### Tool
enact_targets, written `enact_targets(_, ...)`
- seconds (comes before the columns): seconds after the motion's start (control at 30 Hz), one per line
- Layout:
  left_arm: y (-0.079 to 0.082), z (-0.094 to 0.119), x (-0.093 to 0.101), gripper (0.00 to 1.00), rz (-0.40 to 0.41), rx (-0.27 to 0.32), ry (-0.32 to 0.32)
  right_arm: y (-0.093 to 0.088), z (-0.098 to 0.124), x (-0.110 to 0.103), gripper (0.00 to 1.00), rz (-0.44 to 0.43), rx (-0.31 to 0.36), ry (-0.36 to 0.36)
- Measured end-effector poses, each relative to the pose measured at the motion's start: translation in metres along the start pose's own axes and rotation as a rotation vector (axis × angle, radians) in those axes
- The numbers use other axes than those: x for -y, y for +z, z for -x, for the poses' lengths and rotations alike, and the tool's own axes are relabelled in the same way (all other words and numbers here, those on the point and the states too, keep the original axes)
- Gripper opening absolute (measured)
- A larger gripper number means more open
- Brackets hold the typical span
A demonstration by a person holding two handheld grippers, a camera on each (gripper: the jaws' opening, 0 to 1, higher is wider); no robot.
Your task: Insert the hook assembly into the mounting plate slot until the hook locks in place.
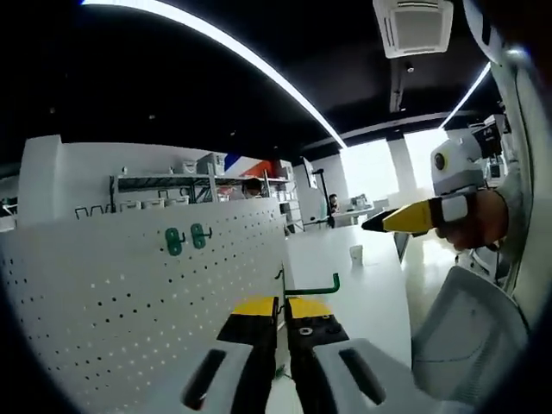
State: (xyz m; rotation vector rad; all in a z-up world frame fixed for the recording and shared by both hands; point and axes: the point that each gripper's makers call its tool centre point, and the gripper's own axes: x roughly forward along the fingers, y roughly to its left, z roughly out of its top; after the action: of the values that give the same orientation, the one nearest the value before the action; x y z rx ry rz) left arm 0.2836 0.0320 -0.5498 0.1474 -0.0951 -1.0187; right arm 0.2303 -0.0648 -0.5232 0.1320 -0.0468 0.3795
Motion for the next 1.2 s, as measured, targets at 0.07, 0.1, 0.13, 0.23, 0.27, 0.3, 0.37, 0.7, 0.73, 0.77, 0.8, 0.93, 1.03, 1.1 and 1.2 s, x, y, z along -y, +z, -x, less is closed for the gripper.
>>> enact_targets(0.07, 0.005, 0.001, 0.002, 0.04, -0.004, 0.016, 0.004, 0.004, -0.001, -0.002, 0.4, 0.002, 0.007, 0.005)
enact_targets(0.1, 0.007, 0.001, 0.003, 0.04, -0.007, 0.022, 0.004, 0.005, -0.001, -0.003, 0.4, 0.0, 0.01, 0.008)
enact_targets(0.13, 0.01, 0.001, 0.005, 0.04, -0.009, 0.03, 0.003, 0.007, -0.002, -0.005, 0.4, 0.003, 0.013, 0.013)
enact_targets(0.23, 0.016, 0.001, 0.008, 0.04, -0.011, 0.047, 0.002, 0.011, -0.003, -0.01, 0.4, 0.001, 0.022, 0.024)
enact_targets(0.27, 0.018, 0.001, 0.009, 0.04, -0.012, 0.053, 0.002, 0.012, -0.003, -0.011, 0.4, 0.002, 0.025, 0.028)
enact_targets(0.3, 0.02, 0.001, 0.01, 0.04, -0.011, 0.058, 0.003, 0.014, -0.004, -0.013, 0.39, 0.002, 0.029, 0.032)
enact_targets(0.37, 0.024, 0.001, 0.012, 0.04, -0.015, 0.07, 0.001, 0.016, -0.005, -0.016, 0.39, 0.002, 0.033, 0.038)
enact_targets(0.7, 0.041, -0.005, 0.026, 0.04, -0.05, 0.102, -0.019, 0.021, -0.009, -0.021, 0.39, 0.002, 0.046, 0.052)
enact_targets(0.73, 0.042, -0.006, 0.027, 0.04, -0.051, 0.104, -0.022, 0.021, -0.009, -0.021, 0.39, 0.003, 0.046, 0.053)
enact_targets(0.77, 0.043, -0.006, 0.029, 0.04, -0.052, 0.108, -0.027, 0.021, -0.01, -0.022, 0.39, 0.004, 0.047, 0.055)
enact_targets(0.8, 0.044, -0.007, 0.031, 0.04, -0.052, 0.111, -0.03, 0.021, -0.01, -0.023, 0.39, 0.003, 0.047, 0.056)
enact_targets(0.93, 0.046, -0.009, 0.033, 0.04, -0.064, 0.115, -0.036, 0.023, -0.013, -0.026, 0.39, 0.003, 0.051, 0.065)
enact_targets(1.03, 0.046, -0.01, 0.036, 0.04, -0.071, 0.116, -0.041, 0.024, -0.014, -0.028, 0.37, -0.002, 0.055, 0.074)
enact_targets(1.1, 0.047, -0.01, 0.036, 0.04, -0.065, 0.12, -0.043, 0.025, -0.015, -0.03, 0.36, -0.003, 0.056, 0.079)
enact_targets(1.2, 0.048, -0.011, 0.038, 0.04, -0.062, 0.127, -0.047, 0.026, -0.017, -0.032, 0.33, -0.005, 0.06, 0.088)
